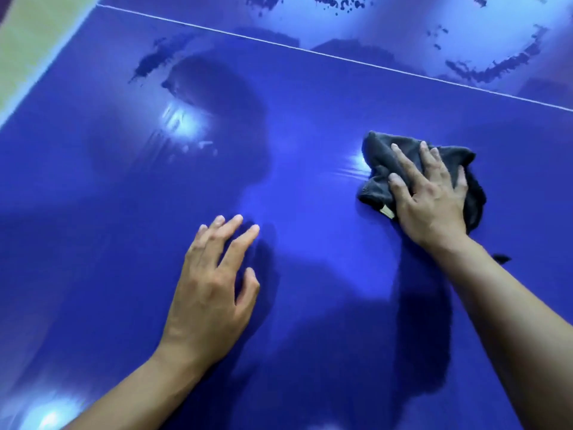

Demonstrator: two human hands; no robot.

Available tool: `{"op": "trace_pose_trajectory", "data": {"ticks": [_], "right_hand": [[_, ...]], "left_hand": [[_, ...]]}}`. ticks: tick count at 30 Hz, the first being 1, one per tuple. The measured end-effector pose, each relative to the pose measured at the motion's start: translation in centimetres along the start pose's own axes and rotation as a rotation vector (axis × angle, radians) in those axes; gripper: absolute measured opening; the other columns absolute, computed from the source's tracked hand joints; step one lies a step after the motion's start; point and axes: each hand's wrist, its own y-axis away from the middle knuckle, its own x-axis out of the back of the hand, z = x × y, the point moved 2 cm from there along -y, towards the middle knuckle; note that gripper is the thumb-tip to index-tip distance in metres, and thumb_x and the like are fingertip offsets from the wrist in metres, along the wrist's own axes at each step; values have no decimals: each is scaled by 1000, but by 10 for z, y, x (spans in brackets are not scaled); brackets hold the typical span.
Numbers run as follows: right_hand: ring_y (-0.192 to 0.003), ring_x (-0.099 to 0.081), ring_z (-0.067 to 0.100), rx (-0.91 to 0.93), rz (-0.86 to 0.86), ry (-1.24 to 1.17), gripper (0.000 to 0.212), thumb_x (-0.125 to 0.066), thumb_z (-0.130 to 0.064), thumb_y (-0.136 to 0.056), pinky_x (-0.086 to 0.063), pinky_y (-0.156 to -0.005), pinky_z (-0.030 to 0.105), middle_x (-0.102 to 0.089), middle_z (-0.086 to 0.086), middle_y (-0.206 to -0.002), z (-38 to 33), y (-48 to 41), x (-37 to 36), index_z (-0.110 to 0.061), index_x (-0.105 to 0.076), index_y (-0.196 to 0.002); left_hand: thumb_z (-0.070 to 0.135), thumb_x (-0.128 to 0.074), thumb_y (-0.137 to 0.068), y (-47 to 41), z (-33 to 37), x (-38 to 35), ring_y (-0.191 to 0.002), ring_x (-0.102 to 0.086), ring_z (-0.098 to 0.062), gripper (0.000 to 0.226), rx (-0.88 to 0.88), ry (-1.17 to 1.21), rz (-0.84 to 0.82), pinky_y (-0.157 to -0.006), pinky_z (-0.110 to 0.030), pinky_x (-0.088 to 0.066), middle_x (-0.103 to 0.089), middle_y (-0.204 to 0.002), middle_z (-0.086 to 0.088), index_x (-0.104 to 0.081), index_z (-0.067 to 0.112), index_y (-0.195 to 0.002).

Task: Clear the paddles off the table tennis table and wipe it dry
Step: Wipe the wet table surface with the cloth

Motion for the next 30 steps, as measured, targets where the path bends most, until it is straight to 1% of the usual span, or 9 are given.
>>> {"op": "trace_pose_trajectory", "data": {"ticks": [4, 9, 11, 14, 17, 21, 25, 28, 30], "right_hand": [[-158, -6, 15, 172, 1, 17, 61, -19, -60, -98, 0, -125, 58, -16, 2, -171, -122, 5, -33, -49, -24, -158], [-158, -6, 15, 380, -36, 3, 56, -27, -56, -102, 1, -124, 59, -16, -1, -171, -266, 25, -65, -50, -24, -157], [-158, -4, 16, 447, -76, -22, 55, -27, -54, -103, 4, -123, 59, -14, 0, -171, -305, 41, -73, -50, -24, -158], [-158, -2, 15, 453, -99, -48, 53, -26, -53, -105, 7, -123, 57, -13, -1, -172, -321, 48, -76, -49, -24, -158], [-158, -3, 14, 452, -107, -68, 52, -26, -52, -106, 8, -124, 54, -13, -2, -172, -314, 49, -72, -49, -25, -158], [-158, -4, 11, 425, -101, -98, 53, -28, -52, -106, 7, -125, 50, -14, -3, -171, -282, 63, -64, -48, -26, -158], [-158, -8, 12, 302, -37, -75, 54, -31, -52, -104, 5, -126, 51, -18, -3, -171, -197, 76, -46, -48, -29, -157], [-158, -7, 12, 160, -25, -78, 54, -30, -51, -104, 5, -126, 50, -17, -3, -171, -109, 92, -26, -48, -27, -158], [-158, -8, 13, 62, -1, -44, 55, -29, -53, -103, 3, -126, 51, -18, -1, -171, -45, 107, -11, -48, -27, -158]], "left_hand": [[22, -45, -93, 53, -34, 33, -148, -37, -26, 50, -3, -11, -12, -123, -48, -26, -47, -153, -4, -59, 13, -140], [27, -47, -92, 90, -62, 51, -148, -36, -32, 55, -21, -119, -40, -123, -47, -25, -42, -158, -9, -56, 12, -144], [28, -47, -94, 96, -67, 53, -149, -34, -32, 55, -34, -137, -70, -123, -48, -24, -40, -159, -9, -53, 12, -146], [26, -45, -93, 95, -65, 53, -148, -35, -34, 55, -7, -143, -78, -123, -49, -24, -41, -158, -10, -54, 11, -145], [25, -42, -92, 96, -59, 52, -147, -37, -36, 55, 15, -184, -66, -123, -51, -25, -42, -157, -12, -54, 9, -144], [29, -45, -92, 109, -40, 49, -150, -33, -33, 62, 2, -218, -38, -124, -48, -22, -32, -163, -12, -45, 10, -152], [33, -45, -93, 140, -3, 29, -149, -35, -33, 62, -70, -231, -42, -121, -51, -26, -33, -163, -13, -46, 11, -151], [34, -44, -94, 166, 22, 10, -149, -35, -33, 61, -58, -252, -68, -120, -52, -26, -34, -163, -13, -48, 11, -150], [33, -42, -94, 176, 29, 4, -150, -33, -31, 61, -38, -275, -84, -122, -50, -24, -33, -163, -12, -47, 11, -151]]}}
